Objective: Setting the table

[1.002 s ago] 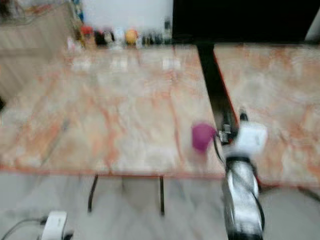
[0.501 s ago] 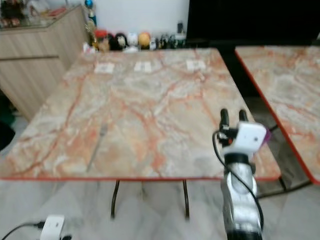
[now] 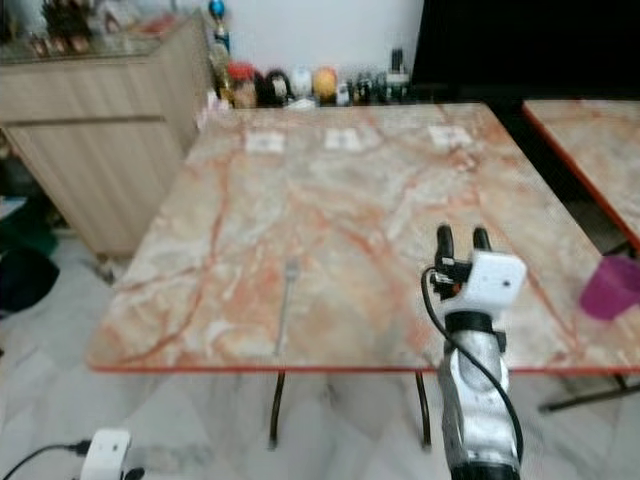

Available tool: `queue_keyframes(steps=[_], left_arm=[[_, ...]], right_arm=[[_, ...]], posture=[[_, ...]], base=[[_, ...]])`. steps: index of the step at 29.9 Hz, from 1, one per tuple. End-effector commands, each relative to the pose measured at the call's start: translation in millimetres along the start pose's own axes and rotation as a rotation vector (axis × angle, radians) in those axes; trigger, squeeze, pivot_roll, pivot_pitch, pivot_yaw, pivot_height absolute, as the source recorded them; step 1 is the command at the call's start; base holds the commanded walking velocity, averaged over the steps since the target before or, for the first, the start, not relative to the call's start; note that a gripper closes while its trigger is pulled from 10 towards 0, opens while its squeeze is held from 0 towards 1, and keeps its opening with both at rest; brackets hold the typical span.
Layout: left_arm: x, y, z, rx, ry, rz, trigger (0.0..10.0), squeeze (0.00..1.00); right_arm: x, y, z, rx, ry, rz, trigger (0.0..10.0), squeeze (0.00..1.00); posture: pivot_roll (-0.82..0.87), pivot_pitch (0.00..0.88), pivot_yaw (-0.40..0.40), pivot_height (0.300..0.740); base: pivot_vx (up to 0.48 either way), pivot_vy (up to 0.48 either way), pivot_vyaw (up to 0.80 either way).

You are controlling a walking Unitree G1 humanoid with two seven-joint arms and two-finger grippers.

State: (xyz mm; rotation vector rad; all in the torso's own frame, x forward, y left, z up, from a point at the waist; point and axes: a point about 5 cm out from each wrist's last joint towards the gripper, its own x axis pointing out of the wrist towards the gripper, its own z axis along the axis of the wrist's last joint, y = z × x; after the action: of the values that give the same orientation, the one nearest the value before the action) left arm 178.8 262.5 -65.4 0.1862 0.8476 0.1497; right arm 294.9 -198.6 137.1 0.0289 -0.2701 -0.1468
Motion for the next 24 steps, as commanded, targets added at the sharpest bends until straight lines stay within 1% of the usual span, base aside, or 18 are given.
queue_keyframes(steps=[1, 13, 15, 18, 19, 21, 24], left_arm=[[-1.7, 5.9, -4.4, 0.002, 0.011, 0.019, 10.0, 0.00], [-1.9, 4.6, -4.6, 0.002, 0.005, 0.018, 10.0, 0.00], [-1.9, 4.6, -4.4, 0.001, 0.003, 0.019, 10.0, 0.00], [-1.8, 3.9, -3.8, 0.008, -0.002, 0.016, 10.0, 0.00], [-1.7, 3.4, -3.7, 0.007, -0.002, 0.016, 10.0, 0.00], [-1.7, 3.1, -3.7, 0.007, -0.003, 0.015, 10.0, 0.00], [-1.7, 2.1, -4.0, 0.007, -0.002, 0.013, 10.0, 0.00]], right_arm=[[2.6, 8.8, 2.9, 0.020, -0.010, 0.022, 10.0, 0.00], [1.6, 10.9, -0.9, 0.026, 0.005, 0.037, 10.0, 0.00], [1.2, 11.9, -3.0, 0.026, 0.016, 0.043, 10.0, 0.00], [0.6, 12.2, -7.9, 0.027, 0.043, 0.045, 10.0, 0.00], [0.0, 10.8, -12.5, 0.014, 0.071, 0.038, 10.0, 0.00], [-0.4, 9.7, -14.7, 0.011, 0.080, 0.032, 10.0, 0.00], [-2.3, 4.6, -18.8, 0.034, 0.098, 0.006, 10.0, 0.00]], posture=[[0.16, 0.000, -0.014, 0.740], [0.16, 0.000, -0.014, 0.740], [0.16, 0.000, -0.016, 0.740], [0.16, 0.000, -0.017, 0.740], [0.16, 0.000, -0.018, 0.740], [0.16, 0.000, -0.018, 0.740], [0.16, 0.000, -0.020, 0.740]], base=[[0.000, 0.480, 0.00], [0.000, 0.480, 0.00], [0.000, 0.251, 0.00], [0.000, 0.000, 0.00], [0.000, 0.000, 0.00], [0.000, 0.000, 0.00], [0.000, 0.000, 0.00]])
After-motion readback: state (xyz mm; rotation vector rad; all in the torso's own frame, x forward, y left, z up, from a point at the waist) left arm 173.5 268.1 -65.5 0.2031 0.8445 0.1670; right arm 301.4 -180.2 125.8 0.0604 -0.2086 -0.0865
